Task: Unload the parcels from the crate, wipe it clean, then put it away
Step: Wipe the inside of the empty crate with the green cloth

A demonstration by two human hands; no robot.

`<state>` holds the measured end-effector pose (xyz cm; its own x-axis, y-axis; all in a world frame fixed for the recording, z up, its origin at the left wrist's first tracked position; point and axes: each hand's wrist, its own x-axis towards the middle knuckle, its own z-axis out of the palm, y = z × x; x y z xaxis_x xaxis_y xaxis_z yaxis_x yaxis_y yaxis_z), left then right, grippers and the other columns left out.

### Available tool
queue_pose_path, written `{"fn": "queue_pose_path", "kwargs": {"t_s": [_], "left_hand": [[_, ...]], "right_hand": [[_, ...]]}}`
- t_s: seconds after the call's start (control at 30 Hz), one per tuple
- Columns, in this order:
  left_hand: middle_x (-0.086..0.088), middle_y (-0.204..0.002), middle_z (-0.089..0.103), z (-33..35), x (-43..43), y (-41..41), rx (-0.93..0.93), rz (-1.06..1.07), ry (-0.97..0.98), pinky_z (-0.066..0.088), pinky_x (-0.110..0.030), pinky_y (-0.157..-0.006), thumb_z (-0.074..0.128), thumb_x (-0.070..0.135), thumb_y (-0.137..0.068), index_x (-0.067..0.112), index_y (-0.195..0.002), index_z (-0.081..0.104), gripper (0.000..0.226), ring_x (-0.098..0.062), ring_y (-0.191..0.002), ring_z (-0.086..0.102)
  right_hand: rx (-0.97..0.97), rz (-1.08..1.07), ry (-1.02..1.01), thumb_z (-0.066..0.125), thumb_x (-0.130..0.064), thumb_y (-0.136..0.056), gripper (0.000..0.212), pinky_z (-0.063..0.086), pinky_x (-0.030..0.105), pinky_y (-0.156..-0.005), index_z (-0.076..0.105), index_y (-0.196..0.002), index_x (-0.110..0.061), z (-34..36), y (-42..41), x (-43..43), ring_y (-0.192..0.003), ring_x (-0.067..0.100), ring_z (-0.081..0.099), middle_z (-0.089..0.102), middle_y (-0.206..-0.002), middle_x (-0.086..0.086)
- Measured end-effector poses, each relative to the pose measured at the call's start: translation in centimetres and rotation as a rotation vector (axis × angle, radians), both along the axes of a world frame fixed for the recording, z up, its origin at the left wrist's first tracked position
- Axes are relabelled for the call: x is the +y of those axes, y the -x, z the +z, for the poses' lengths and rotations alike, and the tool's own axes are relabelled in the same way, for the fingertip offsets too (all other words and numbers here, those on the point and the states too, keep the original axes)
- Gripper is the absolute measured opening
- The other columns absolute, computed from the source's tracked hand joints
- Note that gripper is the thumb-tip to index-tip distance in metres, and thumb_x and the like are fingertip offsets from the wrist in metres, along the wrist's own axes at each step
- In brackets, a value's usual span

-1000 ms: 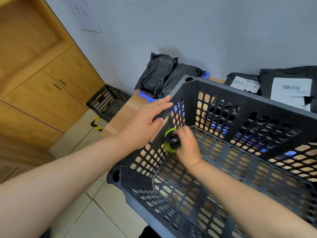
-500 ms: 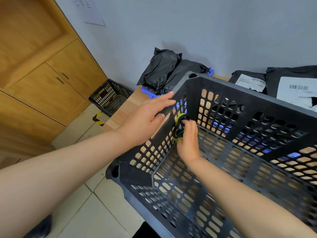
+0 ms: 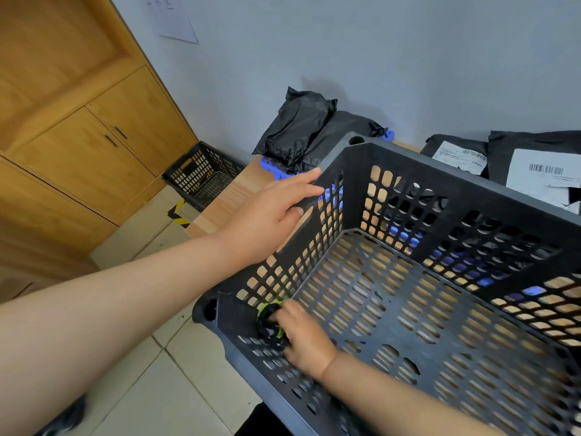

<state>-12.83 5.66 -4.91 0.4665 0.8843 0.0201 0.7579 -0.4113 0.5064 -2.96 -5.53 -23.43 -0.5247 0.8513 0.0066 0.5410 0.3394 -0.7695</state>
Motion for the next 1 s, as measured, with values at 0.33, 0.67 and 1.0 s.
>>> {"fn": "queue_pose_path", "kwargs": {"t_s": [0.33, 0.67, 1.0], "left_hand": [[0.02, -0.149, 0.032, 0.1, -0.1, 0.0, 0.007, 0.006, -0.021, 0.01, 0.005, -0.099, 0.047, 0.005, -0.094, 0.028, -0.133, 0.051, 0.046, 0.004, -0.134, 0.028], [0.02, -0.149, 0.033, 0.0, -0.1, 0.0, 0.006, 0.012, -0.029, 0.013, 0.003, -0.1, 0.048, 0.005, -0.093, 0.027, -0.133, 0.052, 0.046, 0.001, -0.135, 0.03], [0.018, -0.148, 0.034, -0.1, 0.0, 0.1, -0.012, 0.003, -0.034, 0.011, 0.003, -0.101, 0.048, 0.003, -0.092, 0.025, -0.132, 0.053, 0.045, 0.003, -0.134, 0.029]], "right_hand": [[0.148, -0.333, -0.044, 0.067, 0.01, -0.068, 0.038, 0.035, 0.01, -0.083, 0.061, -0.101, -0.006, -1.5, -0.5, 2.1, -0.094, 0.016, 0.052, 0.05, -0.099, -0.002], [0.181, -0.568, -0.029, 0.064, 0.013, -0.073, 0.03, 0.042, 0.024, -0.083, 0.062, -0.096, -0.007, -0.6, -3.5, 6.8, -0.094, 0.016, 0.052, 0.051, -0.096, -0.002], [-0.103, -0.948, 0.049, 0.056, 0.003, -0.082, 0.054, 0.047, 0.037, -0.087, 0.051, -0.133, -0.011, 0.2, -6.5, 12.0, -0.117, 0.029, 0.051, 0.053, -0.13, 0.009]]}}
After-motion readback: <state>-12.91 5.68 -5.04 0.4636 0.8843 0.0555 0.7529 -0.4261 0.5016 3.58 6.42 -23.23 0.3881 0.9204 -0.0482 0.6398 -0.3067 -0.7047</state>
